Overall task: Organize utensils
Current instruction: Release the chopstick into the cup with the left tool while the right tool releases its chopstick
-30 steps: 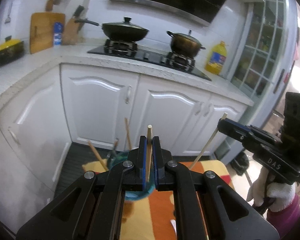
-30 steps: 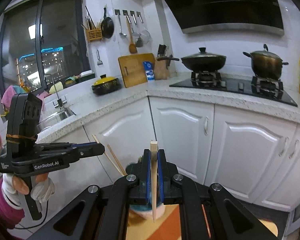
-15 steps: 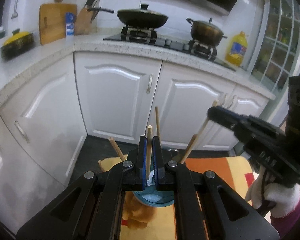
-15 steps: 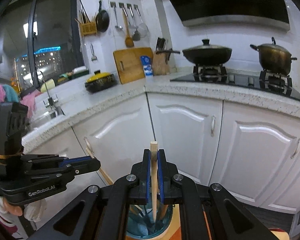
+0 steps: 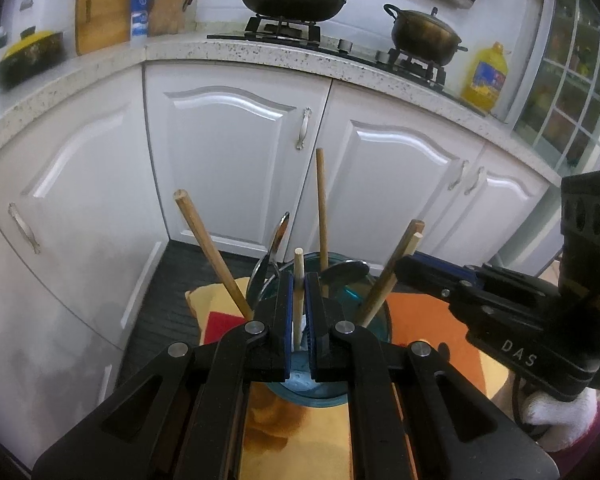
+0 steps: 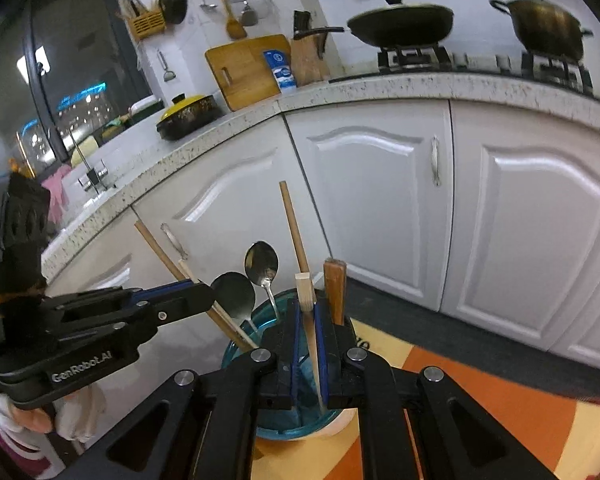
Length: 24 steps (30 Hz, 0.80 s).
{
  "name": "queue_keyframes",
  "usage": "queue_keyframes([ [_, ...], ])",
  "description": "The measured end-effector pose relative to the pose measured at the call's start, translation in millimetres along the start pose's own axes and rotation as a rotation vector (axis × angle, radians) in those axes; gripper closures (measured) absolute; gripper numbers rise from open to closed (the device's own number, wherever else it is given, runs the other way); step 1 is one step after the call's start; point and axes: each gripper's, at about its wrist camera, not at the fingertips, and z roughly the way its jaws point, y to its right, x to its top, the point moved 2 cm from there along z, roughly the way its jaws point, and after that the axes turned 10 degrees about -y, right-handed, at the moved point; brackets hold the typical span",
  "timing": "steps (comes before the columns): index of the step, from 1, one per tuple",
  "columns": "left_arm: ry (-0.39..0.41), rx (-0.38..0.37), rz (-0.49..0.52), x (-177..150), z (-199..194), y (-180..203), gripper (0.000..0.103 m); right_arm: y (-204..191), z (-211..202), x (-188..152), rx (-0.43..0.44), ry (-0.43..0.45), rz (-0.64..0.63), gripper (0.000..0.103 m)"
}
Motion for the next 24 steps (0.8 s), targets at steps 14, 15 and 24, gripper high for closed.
queue_keyframes([
  [14, 0.032, 0.021, 0.029, -9.2, -17.1, 9.1, 0.069, 4.6, -21.3, -24.7, -0.009, -0.005, 0.019, 0.078],
  [15, 0.035, 0.026, 0.032, -10.3, -18.6, 10.7, 0.068, 4.6, -23.9, -25.9, -0.008, -0.001, 0.022, 0.078],
  [24, 0.062, 0.056, 0.058, -24.0, -28.4, 28.9, 0.068, -1.0, -54.4, -42.6, -0.057, 0.03, 0.006, 0.072],
])
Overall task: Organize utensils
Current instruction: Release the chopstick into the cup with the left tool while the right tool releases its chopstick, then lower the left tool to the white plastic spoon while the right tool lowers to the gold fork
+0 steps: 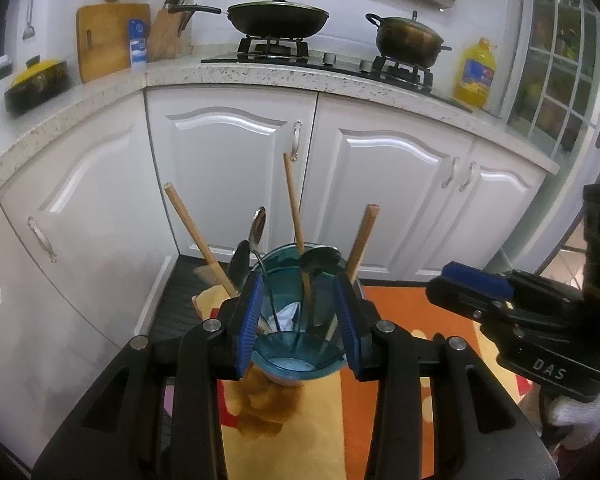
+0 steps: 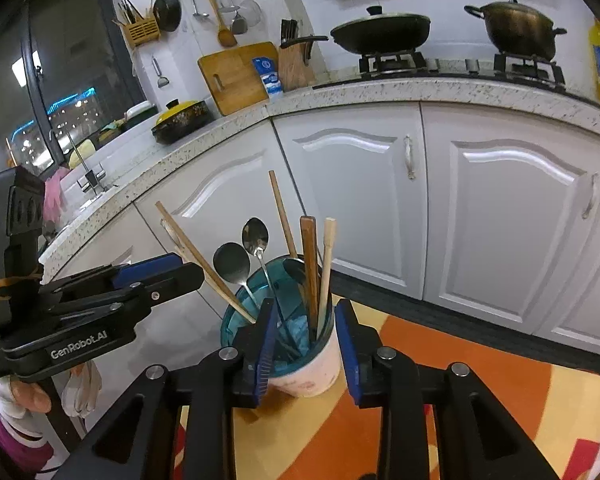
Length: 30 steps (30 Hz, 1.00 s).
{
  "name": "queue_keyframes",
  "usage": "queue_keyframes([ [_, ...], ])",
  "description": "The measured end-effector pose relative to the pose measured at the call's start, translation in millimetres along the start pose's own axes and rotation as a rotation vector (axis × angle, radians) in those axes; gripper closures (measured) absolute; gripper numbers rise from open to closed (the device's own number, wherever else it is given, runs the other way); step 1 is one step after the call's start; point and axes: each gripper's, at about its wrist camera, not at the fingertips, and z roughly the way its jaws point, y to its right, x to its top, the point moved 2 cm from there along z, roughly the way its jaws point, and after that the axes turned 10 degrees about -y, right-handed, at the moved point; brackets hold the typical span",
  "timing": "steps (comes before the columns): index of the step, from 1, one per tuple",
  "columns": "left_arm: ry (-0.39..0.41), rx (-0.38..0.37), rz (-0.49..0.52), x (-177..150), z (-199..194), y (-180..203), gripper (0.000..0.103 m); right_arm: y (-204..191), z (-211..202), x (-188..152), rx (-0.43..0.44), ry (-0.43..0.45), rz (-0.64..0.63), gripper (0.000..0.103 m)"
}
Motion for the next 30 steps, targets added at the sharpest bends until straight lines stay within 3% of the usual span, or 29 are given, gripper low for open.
queue_keyframes([
  [9, 0.003, -0.005, 0.031, -15.2, -11.0, 19.2, 0.068, 7.8, -26.3, -27.9, -0.042, -0.003, 0.015, 0.069],
  [16, -0.009, -0.059, 0.048, -28.3, -22.6, 29.2, 0.065, 29.1, -49.0, -61.6, -0.102, -0.039, 0.032, 0.061],
  [23, -0.111, -0.164, 0.09, -61.2, -11.9, 48.3, 0.065, 62.0, -35.0, -120.3, -0.124, -0.162, 0.113, 0.061],
  [30, -0.286, -0.233, 0.157, -109.0, 28.4, 73.2, 0.065, 90.1, 4.2, -182.3, -0.095, -0.315, 0.228, 0.063],
])
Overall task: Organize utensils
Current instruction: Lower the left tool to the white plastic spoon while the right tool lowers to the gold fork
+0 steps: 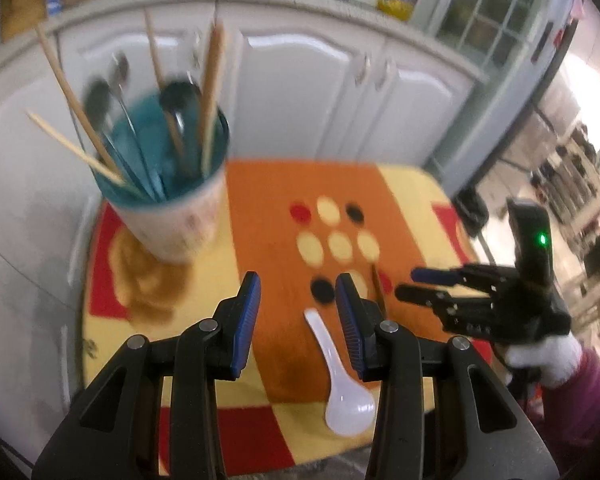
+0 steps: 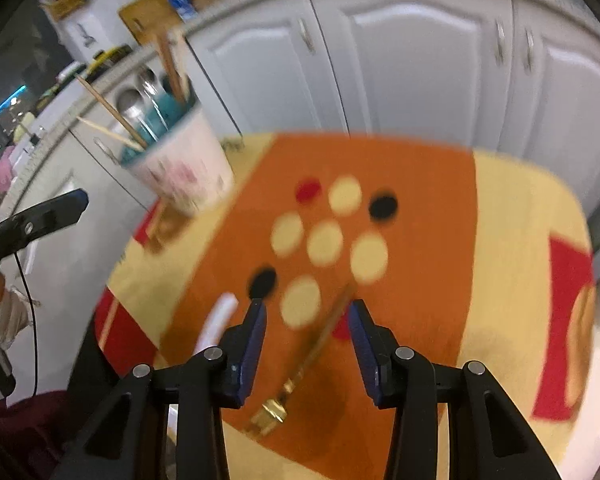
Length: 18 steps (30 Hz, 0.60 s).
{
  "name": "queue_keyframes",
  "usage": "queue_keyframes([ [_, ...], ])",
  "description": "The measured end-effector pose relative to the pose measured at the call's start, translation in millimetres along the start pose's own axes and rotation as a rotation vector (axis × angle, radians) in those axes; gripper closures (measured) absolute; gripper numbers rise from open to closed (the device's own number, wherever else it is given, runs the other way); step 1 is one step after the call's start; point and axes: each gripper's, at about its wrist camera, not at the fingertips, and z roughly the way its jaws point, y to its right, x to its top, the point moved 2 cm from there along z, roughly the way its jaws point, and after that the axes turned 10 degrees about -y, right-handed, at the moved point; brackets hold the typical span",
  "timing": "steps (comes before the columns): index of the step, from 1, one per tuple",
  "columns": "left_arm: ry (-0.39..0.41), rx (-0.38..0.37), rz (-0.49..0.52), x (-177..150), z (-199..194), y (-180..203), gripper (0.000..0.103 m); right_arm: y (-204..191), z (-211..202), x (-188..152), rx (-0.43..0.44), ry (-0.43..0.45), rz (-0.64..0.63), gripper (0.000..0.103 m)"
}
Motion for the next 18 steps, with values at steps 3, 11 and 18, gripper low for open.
queue_keyframes([
  [3, -0.072, -0.036, -0.012, -5.8, 23.5, 2.7, 0.065, 5.9, 11.4, -2.5, 0.013, -0.02, 0.021, 0.065],
  [11, -0.188, -0.069, -0.034, -13.7, 73.0, 8.8, 0.065, 6.3, 38.7, 10.4, -0.041, -0.073, 0.002, 0.076],
  [18, -0.248, -0.082, -0.03, -12.1, 99.7, 13.3, 0.065, -7.5, 42.4, 18.1, -0.051, -0.069, -0.125, 0.086],
])
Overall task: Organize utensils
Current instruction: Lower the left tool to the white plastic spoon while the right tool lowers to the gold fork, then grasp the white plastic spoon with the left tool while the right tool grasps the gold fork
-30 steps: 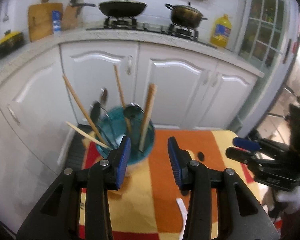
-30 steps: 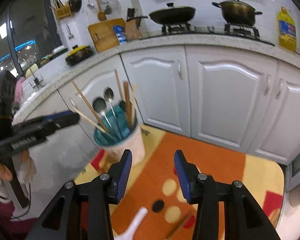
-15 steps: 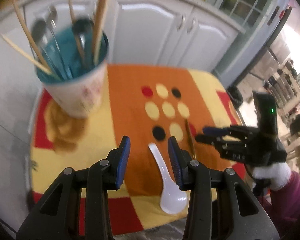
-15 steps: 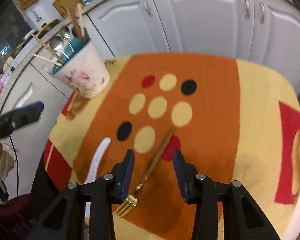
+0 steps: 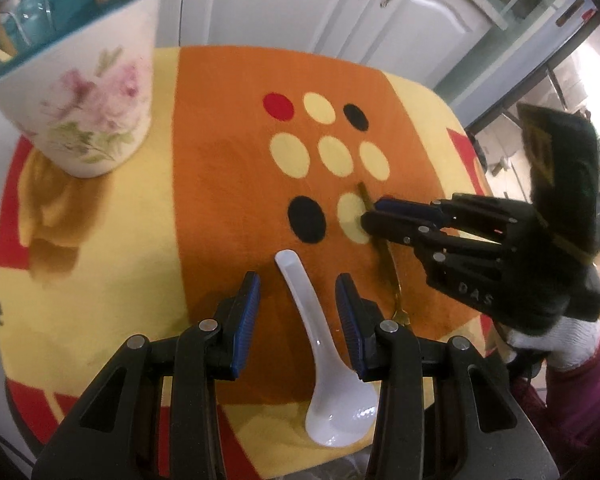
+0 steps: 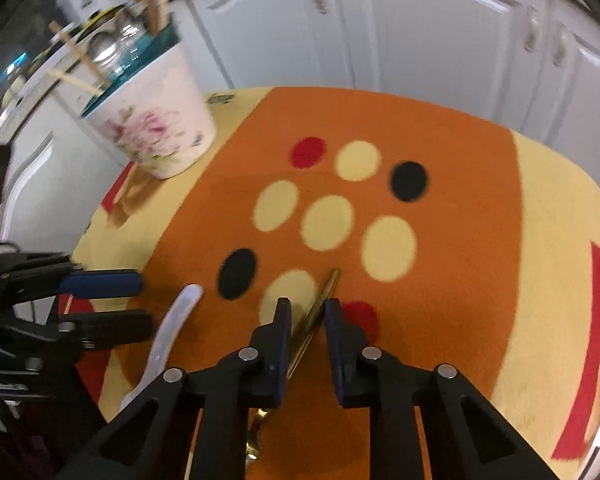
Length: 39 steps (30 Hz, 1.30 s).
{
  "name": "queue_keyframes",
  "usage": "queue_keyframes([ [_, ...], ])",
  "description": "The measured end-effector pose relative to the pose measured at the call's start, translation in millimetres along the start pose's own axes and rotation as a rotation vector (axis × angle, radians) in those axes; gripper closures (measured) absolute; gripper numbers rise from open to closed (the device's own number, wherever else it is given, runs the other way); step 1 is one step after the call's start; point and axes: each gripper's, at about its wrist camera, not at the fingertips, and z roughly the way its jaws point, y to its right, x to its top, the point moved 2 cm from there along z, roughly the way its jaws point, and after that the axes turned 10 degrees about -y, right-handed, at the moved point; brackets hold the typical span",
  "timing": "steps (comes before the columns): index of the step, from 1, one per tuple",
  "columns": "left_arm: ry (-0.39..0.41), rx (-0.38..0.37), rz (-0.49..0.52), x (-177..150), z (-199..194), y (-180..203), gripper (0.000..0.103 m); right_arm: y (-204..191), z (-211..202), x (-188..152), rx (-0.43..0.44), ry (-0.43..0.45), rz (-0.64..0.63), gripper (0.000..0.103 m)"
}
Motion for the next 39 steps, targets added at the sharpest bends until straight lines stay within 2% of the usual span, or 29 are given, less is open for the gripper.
queue_keyframes([
  [10, -0.045, -0.014, 0.002, 5.8, 22.2, 0.8, 0.066, 7.2, 5.8, 10.5, 0.041, -0.044, 0.024, 0.085],
  [12, -0.041, -0.009, 0.005, 6.6, 22.1, 0.5, 0.073, 4.3, 8.2, 12.5, 0.047, -0.033, 0.022, 0.085],
  [13, -0.039, -0.002, 0.005, 7.7, 22.9, 0.8, 0.084, 2.9, 9.2, 13.4, 0.051, -0.023, 0.02, 0.085],
  [15, -0.029, -0.011, -0.011, 8.1, 22.6, -2.6, 0.085, 0.0, 10.4, 14.7, 0.035, -0.018, 0.009, 0.092],
  [17, -0.022, -0.028, -0.02, 7.4, 21.3, -4.9, 0.085, -0.6, 8.4, 14.0, 0.037, -0.011, 0.016, 0.093],
  [26, 0.106, -0.013, -0.019, 1.9, -28.8, -9.2, 0.09, -3.8, -40.1, 3.6, 0.127, 0.115, 0.031, 0.097],
  [39, 0.246, 0.024, -0.017, -4.9, -83.3, -2.6, 0.092, -32.7, -97.0, -15.4, 0.106, 0.243, -0.043, 0.097],
])
